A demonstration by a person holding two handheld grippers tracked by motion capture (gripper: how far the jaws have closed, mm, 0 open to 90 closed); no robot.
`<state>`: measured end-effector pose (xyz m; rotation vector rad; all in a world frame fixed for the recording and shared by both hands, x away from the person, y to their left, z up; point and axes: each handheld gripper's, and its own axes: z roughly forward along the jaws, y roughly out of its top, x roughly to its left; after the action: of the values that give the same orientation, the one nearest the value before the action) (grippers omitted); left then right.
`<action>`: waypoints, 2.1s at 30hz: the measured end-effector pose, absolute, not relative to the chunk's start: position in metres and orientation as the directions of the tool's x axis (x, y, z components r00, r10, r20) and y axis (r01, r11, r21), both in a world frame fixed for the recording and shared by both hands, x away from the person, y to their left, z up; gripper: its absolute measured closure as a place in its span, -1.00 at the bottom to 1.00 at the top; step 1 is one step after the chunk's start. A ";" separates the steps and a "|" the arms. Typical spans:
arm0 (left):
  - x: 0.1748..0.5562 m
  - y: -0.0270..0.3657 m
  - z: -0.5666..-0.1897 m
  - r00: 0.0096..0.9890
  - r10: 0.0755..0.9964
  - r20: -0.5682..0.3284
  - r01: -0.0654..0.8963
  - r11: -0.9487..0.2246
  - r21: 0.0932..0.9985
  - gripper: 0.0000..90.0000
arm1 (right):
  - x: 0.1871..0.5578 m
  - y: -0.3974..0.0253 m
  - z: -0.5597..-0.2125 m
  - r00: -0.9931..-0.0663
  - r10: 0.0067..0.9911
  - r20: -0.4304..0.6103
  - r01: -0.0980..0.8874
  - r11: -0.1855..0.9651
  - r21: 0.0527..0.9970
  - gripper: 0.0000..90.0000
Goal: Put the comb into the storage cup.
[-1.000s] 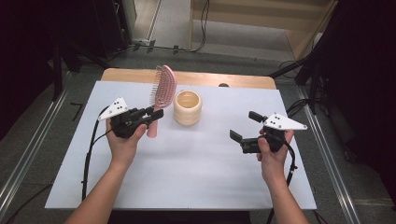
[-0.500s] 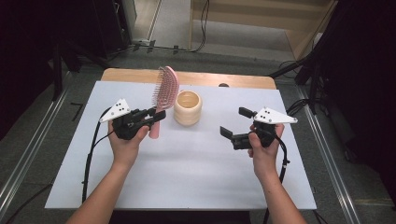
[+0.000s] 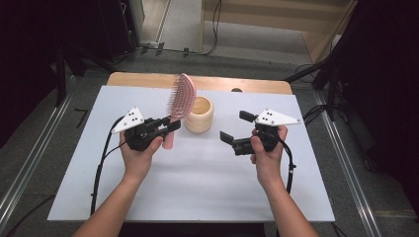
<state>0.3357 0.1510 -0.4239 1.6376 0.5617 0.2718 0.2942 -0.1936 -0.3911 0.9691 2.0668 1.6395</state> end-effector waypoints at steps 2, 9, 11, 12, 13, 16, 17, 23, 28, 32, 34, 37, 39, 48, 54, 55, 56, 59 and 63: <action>0.335 0.149 -0.424 0.851 0.505 -0.143 0.202 -0.064 0.977 0.56 | 0.295 -0.191 -0.391 -0.718 0.677 0.160 0.308 0.103 0.946 -1.00; 0.331 0.142 -0.426 0.858 0.497 -0.129 0.192 -0.078 0.978 0.56 | 0.299 -0.179 -0.389 -0.732 0.650 0.205 0.331 0.077 0.940 -1.00; 0.329 0.139 -0.427 0.860 0.494 -0.127 0.192 -0.083 0.978 0.56 | 0.300 -0.173 -0.388 -0.739 0.641 0.210 0.334 0.078 0.939 -1.00; 0.329 0.137 -0.428 0.860 0.496 -0.120 0.188 -0.088 0.978 0.56 | 0.300 -0.170 -0.388 -0.742 0.637 0.208 0.333 0.081 0.940 -1.00; 0.328 0.136 -0.428 0.862 0.494 -0.119 0.187 -0.091 0.978 0.56 | 0.300 -0.167 -0.387 -0.747 0.631 0.210 0.332 0.080 0.940 -1.00; 0.327 0.132 -0.430 0.864 0.490 -0.117 0.187 -0.097 0.978 0.56 | 0.300 -0.158 -0.386 -0.758 0.617 0.212 0.328 0.080 0.941 -1.00; 0.326 0.132 -0.431 0.864 0.490 -0.112 0.184 -0.101 0.978 0.56 | 0.300 -0.156 -0.385 -0.759 0.614 0.216 0.331 0.078 0.940 -1.00; 0.324 0.127 -0.434 0.866 0.490 -0.099 0.179 -0.119 0.977 0.56 | 0.302 -0.146 -0.385 -0.765 0.597 0.242 0.343 0.061 0.937 -1.00; 0.323 0.125 -0.435 0.868 0.487 -0.097 0.179 -0.124 0.976 0.56 | 0.303 -0.145 -0.385 -0.763 0.592 0.258 0.349 0.042 0.936 -1.00; 0.323 0.123 -0.437 0.870 0.485 -0.093 0.180 -0.136 0.974 0.56 | 0.304 -0.144 -0.386 -0.766 0.586 0.265 0.356 0.043 0.934 -1.00; 0.323 0.121 -0.437 0.870 0.484 -0.089 0.177 -0.140 0.974 0.56 | 0.304 -0.143 -0.387 -0.766 0.583 0.270 0.359 0.041 0.932 -1.00; 0.322 0.119 -0.438 0.874 0.479 -0.083 0.174 -0.149 0.973 0.56 | 0.305 -0.141 -0.387 -0.768 0.578 0.275 0.363 0.039 0.931 -1.00; 0.321 0.117 -0.439 0.875 0.478 -0.079 0.172 -0.154 0.973 0.56 | 0.305 -0.140 -0.388 -0.770 0.575 0.277 0.363 0.037 0.931 -1.00; 0.319 0.113 -0.442 0.880 0.469 -0.075 0.173 -0.169 0.970 0.56 | 0.305 -0.132 -0.390 -0.768 0.573 0.287 0.367 0.026 0.930 -0.83; 0.318 0.110 -0.444 0.883 0.464 -0.073 0.174 -0.178 0.968 0.56 | 0.306 -0.127 -0.390 -0.764 0.580 0.283 0.360 0.020 0.933 -0.67; 0.318 0.110 -0.444 0.883 0.464 -0.073 0.173 -0.178 0.969 0.56 | 0.306 -0.127 -0.390 -0.764 0.580 0.282 0.358 0.019 0.933 -0.63; 0.318 0.110 -0.444 0.883 0.465 -0.072 0.173 -0.177 0.969 0.56 | 0.306 -0.126 -0.391 -0.761 0.585 0.282 0.360 0.019 0.933 -0.60; 0.318 0.111 -0.444 0.881 0.468 -0.068 0.170 -0.179 0.969 0.56 | 0.306 -0.125 -0.392 -0.749 0.603 0.275 0.361 0.023 0.932 -0.45; 0.318 0.110 -0.446 0.876 0.478 -0.065 0.171 -0.180 0.969 0.56 | 0.306 -0.123 -0.393 -0.729 0.629 0.272 0.366 0.022 0.930 -0.30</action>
<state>0.3179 0.1104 -0.4465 1.7538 0.4953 0.2945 0.3062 -0.1235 -0.3926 1.0355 2.0787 1.7766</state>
